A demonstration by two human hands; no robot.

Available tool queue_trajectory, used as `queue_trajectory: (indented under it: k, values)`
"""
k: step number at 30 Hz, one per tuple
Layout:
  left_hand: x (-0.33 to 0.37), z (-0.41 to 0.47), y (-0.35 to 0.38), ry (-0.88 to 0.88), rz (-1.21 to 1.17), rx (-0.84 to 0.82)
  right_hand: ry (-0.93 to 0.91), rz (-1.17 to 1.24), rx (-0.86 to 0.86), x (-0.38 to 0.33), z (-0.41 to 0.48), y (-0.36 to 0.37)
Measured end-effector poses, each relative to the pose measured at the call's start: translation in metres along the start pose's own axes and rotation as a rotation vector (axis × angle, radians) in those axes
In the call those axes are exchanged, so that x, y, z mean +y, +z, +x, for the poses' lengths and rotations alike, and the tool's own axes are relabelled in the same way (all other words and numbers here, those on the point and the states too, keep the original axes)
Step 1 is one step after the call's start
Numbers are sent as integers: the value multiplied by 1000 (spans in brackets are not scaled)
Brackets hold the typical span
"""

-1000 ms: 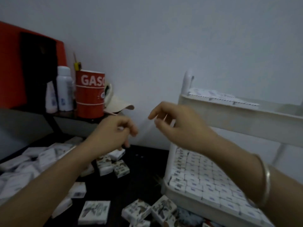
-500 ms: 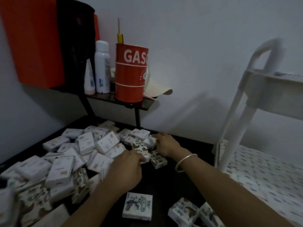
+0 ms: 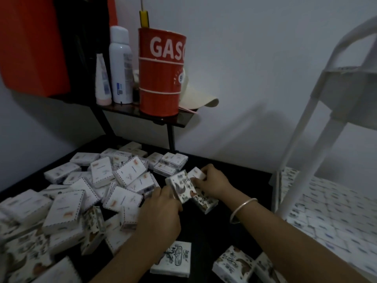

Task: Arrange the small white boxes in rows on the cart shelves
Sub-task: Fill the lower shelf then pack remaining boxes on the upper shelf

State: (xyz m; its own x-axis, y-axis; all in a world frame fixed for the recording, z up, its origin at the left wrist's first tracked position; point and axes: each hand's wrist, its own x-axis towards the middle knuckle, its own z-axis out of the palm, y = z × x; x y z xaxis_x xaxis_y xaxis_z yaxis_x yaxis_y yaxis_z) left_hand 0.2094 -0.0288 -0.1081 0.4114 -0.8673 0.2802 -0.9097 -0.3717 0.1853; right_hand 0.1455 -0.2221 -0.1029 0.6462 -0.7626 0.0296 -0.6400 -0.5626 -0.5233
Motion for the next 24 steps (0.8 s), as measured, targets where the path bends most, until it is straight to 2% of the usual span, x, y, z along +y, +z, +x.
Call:
queue_trajectory:
  k: [7, 10, 12, 15, 19, 21, 24]
  values:
    - [5, 4, -12, -99, -5, 50, -103, 129, -11, 3, -38, -17]
    - [-3, 16, -20, -59, -4, 112, -161, 129, -82, 0, -54, -26]
    - [-13, 27, -21, 41, -16, 28, -205, 105, -132, -2, -63, -33]
    - [-20, 43, -25, 149, -12, -232, -273, 2, -155, -4, -73, -43]
    - [-18, 63, -29, 225, 149, -467, -285, -44, -81, -6, -88, -54]
    - [-19, 68, -30, 229, 135, -504, -294, -35, -31, -6, -95, -59]
    - [-19, 65, -33, 210, 68, -397, -315, 33, 25, -5, -109, -71]
